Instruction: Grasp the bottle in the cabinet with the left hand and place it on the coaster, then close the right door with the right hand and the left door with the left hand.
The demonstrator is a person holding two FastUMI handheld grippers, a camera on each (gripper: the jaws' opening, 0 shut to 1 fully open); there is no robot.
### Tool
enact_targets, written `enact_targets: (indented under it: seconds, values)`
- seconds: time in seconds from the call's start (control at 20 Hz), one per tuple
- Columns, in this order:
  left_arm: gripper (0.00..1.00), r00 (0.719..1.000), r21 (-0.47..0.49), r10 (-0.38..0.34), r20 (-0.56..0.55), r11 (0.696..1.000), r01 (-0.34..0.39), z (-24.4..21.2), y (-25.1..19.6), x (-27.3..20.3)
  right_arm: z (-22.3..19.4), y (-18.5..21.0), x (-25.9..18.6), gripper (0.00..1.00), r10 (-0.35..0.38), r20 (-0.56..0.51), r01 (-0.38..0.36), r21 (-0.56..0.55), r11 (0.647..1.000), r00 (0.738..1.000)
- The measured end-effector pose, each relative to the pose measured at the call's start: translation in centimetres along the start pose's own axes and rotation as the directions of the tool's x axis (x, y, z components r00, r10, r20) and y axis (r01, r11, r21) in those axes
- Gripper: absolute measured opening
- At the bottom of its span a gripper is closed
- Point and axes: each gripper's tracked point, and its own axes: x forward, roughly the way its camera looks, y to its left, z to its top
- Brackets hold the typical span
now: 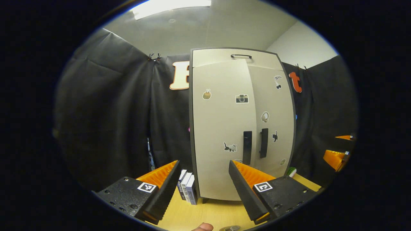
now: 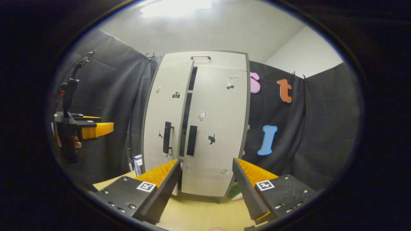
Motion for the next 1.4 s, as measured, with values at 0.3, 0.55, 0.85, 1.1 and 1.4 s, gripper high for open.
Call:
enact_targets:
  seconds: [0.3, 0.55, 0.85, 1.1, 1.4]
  values:
    - [0.95, 0.999, -0.033, -0.044, 0.003, 0.998, 0.044, -0.7, 0.4, 0.7, 0.7, 1.3, 1.1, 0.97, -0.039, 0.023, 0.039, -0.020, 0.999, 0.999]
    - [0.94, 0.997, -0.037, -0.063, 0.040, 0.997, 0.064, -0.7, 1.0, 1.9, 1.1, 2.9, 2.0, 0.98, -0.055, 0.077, 0.059, -0.054, 0.997, 0.996]
    - [0.95, 0.993, -0.044, -0.104, 0.051, 0.993, 0.106, -1.1, -0.4, 2.8, -0.6, 4.4, 2.6, 0.97, -0.057, 0.030, 0.060, -0.104, 0.993, 0.998]
    - [0.95, 0.992, -0.076, -0.115, 0.045, 0.990, 0.119, -1.3, -1.7, 3.4, -1.0, 4.8, 2.2, 0.97, -0.039, 0.007, 0.039, -0.103, 0.994, 0.999]
    - [0.95, 0.993, -0.063, -0.117, 0.029, 0.991, 0.118, -1.7, -4.4, 2.6, -0.9, 2.9, 2.1, 0.97, -0.028, 0.023, 0.030, -0.101, 0.994, 0.999]
